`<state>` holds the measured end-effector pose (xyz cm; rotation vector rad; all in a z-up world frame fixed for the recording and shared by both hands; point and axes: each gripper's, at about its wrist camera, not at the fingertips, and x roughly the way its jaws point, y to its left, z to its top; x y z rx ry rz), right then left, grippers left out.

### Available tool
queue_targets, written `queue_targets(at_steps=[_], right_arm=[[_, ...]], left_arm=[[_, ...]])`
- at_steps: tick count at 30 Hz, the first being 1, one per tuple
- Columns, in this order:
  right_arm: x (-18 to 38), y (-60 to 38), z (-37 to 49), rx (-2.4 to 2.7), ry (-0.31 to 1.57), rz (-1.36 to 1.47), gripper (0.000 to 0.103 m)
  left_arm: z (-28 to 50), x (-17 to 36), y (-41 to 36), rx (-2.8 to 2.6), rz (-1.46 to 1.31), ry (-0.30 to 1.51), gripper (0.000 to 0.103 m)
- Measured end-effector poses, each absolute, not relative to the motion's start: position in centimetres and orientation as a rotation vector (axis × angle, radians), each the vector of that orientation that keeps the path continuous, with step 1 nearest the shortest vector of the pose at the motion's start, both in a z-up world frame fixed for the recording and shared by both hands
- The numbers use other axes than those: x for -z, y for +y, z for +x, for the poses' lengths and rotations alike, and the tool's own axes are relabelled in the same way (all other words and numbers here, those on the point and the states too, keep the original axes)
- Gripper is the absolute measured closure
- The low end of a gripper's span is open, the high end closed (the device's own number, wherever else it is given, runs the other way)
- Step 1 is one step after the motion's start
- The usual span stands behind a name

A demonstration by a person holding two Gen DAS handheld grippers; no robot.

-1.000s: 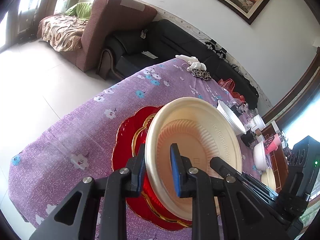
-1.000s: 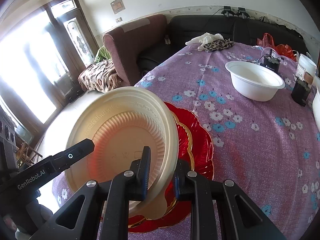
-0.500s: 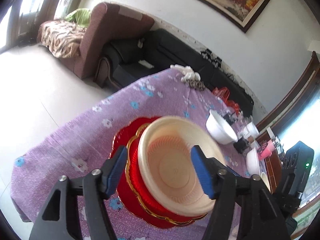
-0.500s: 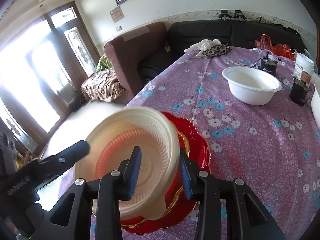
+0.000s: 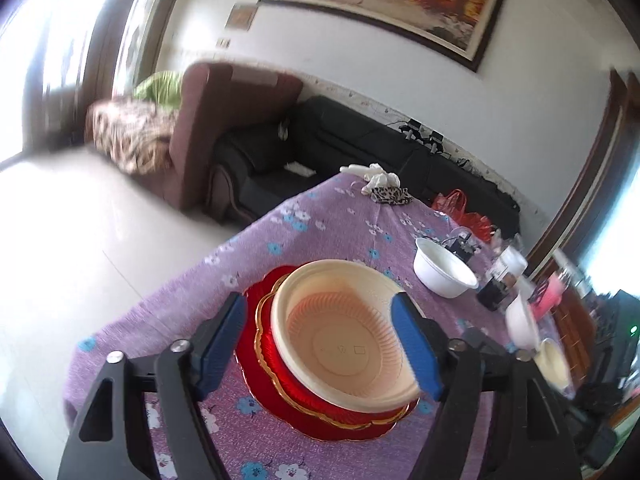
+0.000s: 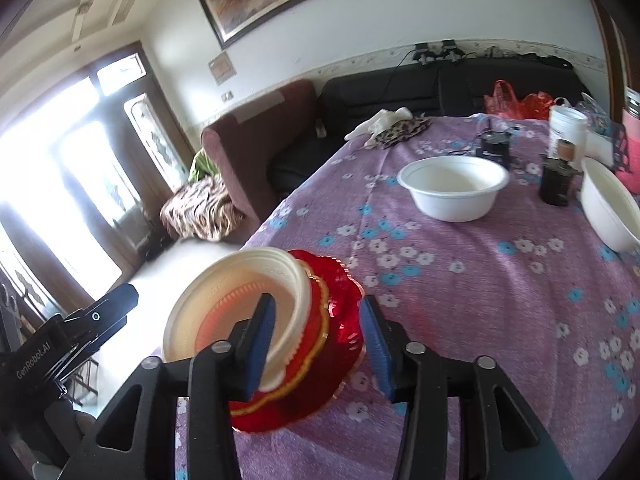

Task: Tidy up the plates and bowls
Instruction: 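Open both grippers and lift them away from the stack, then move both grippers to the large white bowl and close on its rim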

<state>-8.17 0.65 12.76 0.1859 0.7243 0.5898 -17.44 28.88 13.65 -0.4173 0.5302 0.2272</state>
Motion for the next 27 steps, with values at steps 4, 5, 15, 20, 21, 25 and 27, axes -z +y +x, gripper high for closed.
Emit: queue_targets(at_steps=[4,5,15,20,21,25,27], right_arm=[[-12.8,-1.8,-8.8,-0.560,0.712,0.197,0.051],[-12.7,-2.5,-8.9,-0.552,0.712,0.202,0.051],[-12.7,-11.7,-9.1,-0.424,0.693,0.262,0.049],[-12.1,-15.9,-8.5,-0.356,0.695,0.289,0.045],[-12.0,-16.9,-8.3,-0.337,0.697,0.297,0.045],[-11.5,-19.9,-7.7,-0.283,0.698,0.319,0.045],[-11.3,-21.7,-7.5,-0.255,0.692,0.331,0.045]], left_arm=[[-17.6,-15.0,24.9,-0.238,-0.254,0.505,0.024],[-17.6,-15.3,24.0,-0.232,-0.218,0.505,0.024],[-15.7,-14.7,16.1,-0.154,-0.037,0.578,0.020],[-14.7,-13.7,12.9,-0.117,0.036,0.617,0.020],[-14.4,-13.4,12.3,-0.109,0.050,0.626,0.020],[-13.5,-12.6,10.9,-0.089,0.081,0.651,0.020],[-13.0,-12.3,10.5,-0.070,0.080,0.671,0.020]])
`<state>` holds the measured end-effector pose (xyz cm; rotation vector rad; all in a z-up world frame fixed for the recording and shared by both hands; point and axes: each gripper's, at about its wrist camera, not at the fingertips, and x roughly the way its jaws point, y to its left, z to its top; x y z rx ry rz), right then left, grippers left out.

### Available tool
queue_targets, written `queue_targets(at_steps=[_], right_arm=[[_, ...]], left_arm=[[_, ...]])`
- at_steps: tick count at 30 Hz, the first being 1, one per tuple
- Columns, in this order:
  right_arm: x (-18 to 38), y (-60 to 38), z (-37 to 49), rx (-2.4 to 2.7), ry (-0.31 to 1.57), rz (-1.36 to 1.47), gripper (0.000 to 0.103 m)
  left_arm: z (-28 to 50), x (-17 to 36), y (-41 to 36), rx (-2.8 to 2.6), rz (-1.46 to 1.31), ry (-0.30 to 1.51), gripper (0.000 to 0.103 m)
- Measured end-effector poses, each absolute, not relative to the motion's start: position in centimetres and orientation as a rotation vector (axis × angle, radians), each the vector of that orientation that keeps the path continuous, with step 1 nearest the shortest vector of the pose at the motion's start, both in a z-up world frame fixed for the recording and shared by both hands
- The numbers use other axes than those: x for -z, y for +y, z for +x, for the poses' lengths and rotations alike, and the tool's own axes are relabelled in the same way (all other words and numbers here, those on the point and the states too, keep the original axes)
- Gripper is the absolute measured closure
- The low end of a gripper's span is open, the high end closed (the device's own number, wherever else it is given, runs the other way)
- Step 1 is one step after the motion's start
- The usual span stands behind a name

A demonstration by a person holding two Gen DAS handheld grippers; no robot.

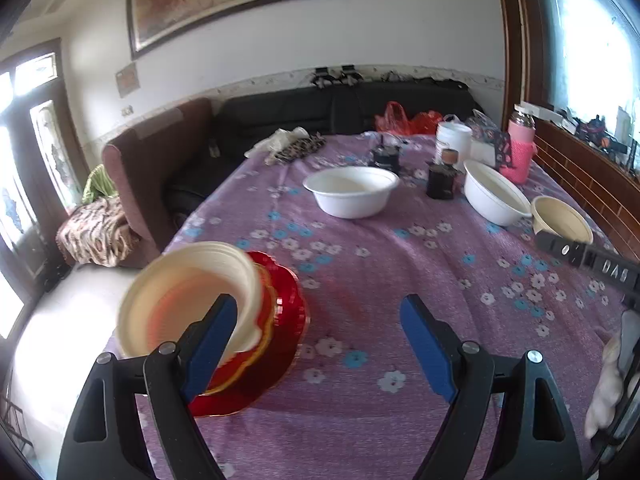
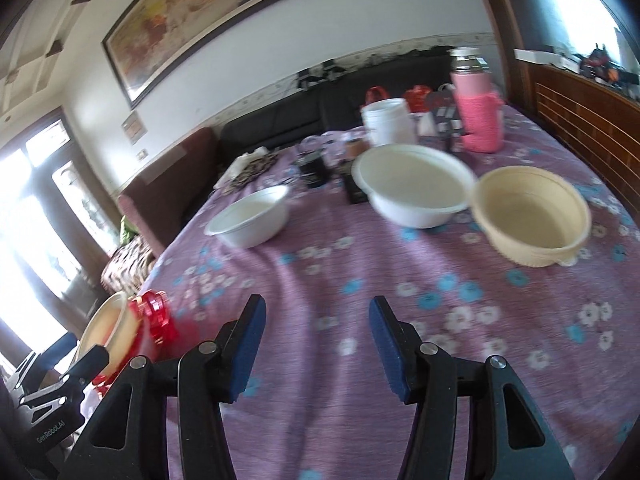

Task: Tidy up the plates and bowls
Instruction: 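Move both grippers to the large white bowl and close on its rim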

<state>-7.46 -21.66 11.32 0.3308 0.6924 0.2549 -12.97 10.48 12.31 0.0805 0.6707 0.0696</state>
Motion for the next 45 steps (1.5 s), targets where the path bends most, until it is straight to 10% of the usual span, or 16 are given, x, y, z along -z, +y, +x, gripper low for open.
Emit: queue_targets(at_steps=[19,33,45], right_arm=[[-8.4,-41.5,-0.6,0.175,0.700,0.628,0.046],[-10.6,-40.0,-0.5,0.153,0.622,0.538,0.046],[-11.7,-34.7,13.2,-0.175,0.956,0.397,0.039]], left_arm=[[-5.5,-10.0,3.5,0.191,-0.067,0.860,0.020],[-0.6,-9.4,1.7,0.200,-0.121,0.898,0.020],[8.4,-11.3,-2.2,0.297,-0.153,0.925,0.020]])
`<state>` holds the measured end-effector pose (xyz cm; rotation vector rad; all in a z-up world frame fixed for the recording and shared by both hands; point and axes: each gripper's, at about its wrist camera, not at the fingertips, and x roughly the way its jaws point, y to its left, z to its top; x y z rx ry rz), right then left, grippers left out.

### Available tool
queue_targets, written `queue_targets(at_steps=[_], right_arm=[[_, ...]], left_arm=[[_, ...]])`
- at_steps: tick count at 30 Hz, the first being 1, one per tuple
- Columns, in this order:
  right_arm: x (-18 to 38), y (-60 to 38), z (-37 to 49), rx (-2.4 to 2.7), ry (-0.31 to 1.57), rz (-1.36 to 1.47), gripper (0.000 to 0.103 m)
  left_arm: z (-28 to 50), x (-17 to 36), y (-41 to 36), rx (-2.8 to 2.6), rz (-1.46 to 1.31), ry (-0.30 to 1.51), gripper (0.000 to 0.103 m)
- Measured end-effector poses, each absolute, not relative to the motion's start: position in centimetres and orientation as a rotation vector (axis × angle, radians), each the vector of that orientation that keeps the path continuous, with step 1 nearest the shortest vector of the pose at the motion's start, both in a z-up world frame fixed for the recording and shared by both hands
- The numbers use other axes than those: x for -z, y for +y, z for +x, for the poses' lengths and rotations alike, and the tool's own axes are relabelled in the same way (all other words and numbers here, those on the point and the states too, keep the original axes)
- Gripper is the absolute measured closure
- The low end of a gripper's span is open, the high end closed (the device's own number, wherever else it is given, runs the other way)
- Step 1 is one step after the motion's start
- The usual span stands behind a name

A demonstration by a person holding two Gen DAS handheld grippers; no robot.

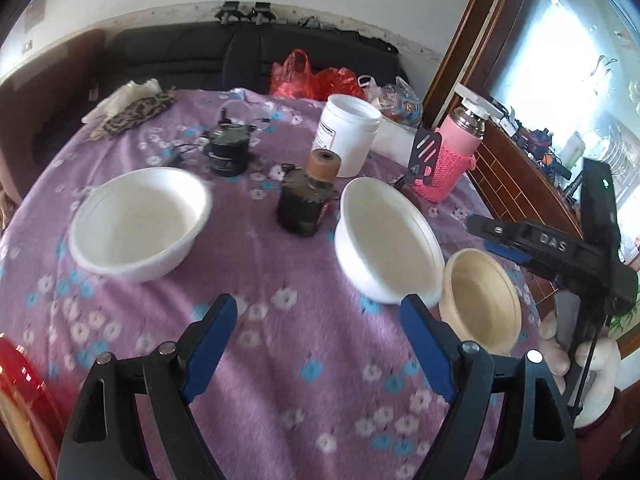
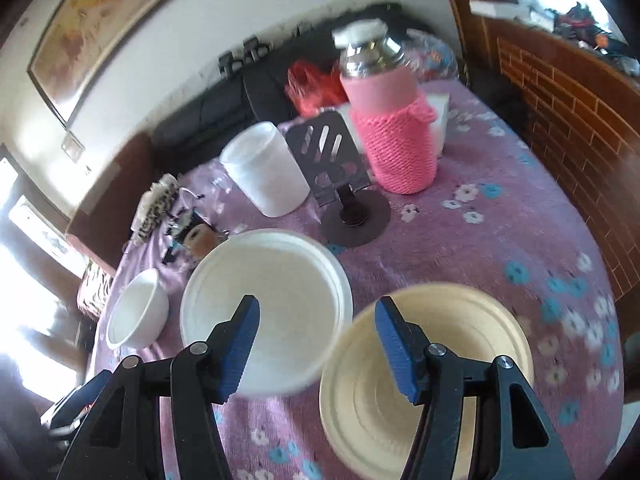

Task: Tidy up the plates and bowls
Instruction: 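Move both grippers to the large white bowl and close on its rim, then carry the large white bowl with both grippers and lower it onto the stack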

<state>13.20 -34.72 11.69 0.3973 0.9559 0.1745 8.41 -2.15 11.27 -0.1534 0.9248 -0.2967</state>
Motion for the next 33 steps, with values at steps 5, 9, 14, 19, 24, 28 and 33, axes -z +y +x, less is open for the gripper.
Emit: queue_targets(at_steps=[5,9,14,19,24,28,33], right_arm=[[-9.7,-33.3,17.3,-0.209,1.073,0.310,0.039],[-8.0,-32.3,19.5,-0.217,1.128,0.258,0.039],[-5.8,-31.0,21.1,-0.250,1.193,0.232,0.050],[-5.6,-30.7,21.1,-0.273,1.184,0.266,0.070],[-7.1,-30.6,19.6,-0.279,1.148,0.311,0.087],[-9.2,-29.1,16.9,-0.309,1.104,0.305,0.087],[-12.7,-26.0,12.4,-0.379,1.042,0.270,0.087]], left_arm=[[12.1,-8.9,-3.6,0.314,-0.206,1.026,0.020],[13.7,-7.2,-5.5,0.328,-0.192,1.065,0.020],[15.2,-5.1,-6.3,0.351,-0.239,1.133,0.030],[15.9,-3.6,-6.3,0.367,-0.254,1.192,0.075],[14.8,-3.8,-4.9,0.343,-0.262,1.181,0.083],[12.8,-5.3,-2.9,0.335,-0.290,1.140,0.083],[8.3,-8.2,1.3,0.320,-0.361,1.058,0.083]])
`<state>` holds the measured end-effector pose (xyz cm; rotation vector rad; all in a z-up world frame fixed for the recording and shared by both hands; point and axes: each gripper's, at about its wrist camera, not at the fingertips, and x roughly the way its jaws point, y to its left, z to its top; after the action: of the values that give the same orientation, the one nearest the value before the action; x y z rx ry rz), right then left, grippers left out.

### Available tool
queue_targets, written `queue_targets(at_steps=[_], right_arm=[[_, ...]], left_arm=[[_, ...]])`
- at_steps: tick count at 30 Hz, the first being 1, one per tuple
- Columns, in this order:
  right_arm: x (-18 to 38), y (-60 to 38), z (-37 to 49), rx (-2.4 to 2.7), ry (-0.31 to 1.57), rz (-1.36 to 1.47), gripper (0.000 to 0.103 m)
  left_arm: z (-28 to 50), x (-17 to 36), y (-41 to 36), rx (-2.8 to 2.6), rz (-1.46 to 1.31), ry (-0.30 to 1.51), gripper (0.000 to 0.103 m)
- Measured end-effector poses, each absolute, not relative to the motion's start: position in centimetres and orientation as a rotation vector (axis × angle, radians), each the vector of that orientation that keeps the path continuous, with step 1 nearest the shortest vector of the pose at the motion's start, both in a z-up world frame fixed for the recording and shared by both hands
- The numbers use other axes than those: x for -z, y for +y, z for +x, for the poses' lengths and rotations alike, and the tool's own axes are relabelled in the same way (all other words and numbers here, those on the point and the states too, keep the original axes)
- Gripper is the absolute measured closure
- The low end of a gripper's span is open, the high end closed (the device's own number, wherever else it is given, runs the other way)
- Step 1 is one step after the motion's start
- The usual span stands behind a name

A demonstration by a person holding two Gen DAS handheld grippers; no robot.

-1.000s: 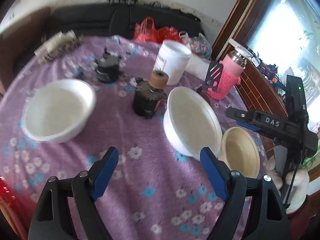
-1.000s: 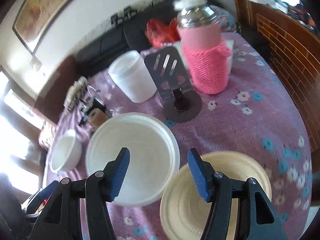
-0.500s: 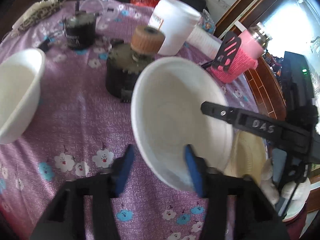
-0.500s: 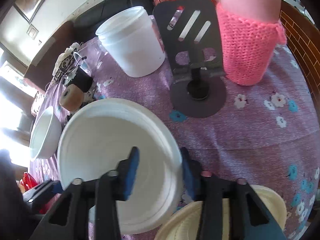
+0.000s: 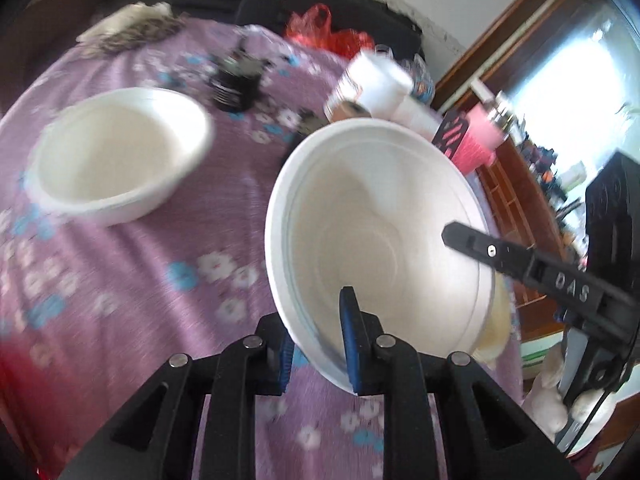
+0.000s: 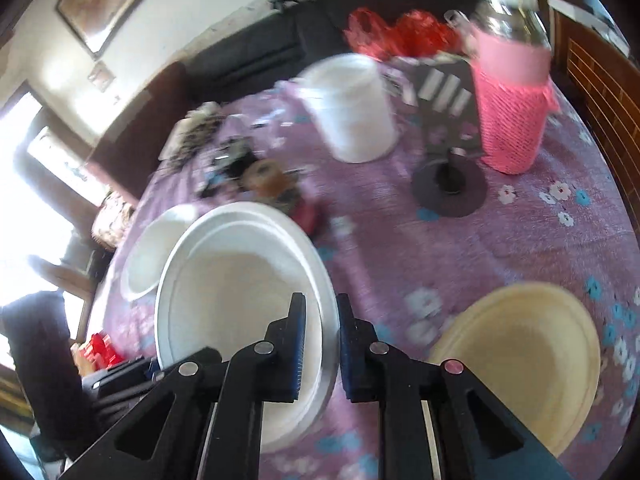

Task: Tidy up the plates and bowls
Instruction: 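Carry the large white bowl with both grippers and lower it onto the stack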

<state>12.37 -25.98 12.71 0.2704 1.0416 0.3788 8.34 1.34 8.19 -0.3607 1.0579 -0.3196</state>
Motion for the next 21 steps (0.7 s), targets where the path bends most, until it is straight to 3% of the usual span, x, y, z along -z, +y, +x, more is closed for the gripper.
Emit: queue_targets(at_steps=[10,21], right_arm=[[-19.2,-14.6,2.1,-0.547,0.912,0.165,0.087],[-19.1,0.1,-3.4,-0.747,0.915,0.066,0.087]], left_arm=[[-3.1,-13.3,12.1,0.207,-0.464,0.832,0.083],[-11.2,-14.2,25.1,-0.034,-0.530,0.695,0.082]])
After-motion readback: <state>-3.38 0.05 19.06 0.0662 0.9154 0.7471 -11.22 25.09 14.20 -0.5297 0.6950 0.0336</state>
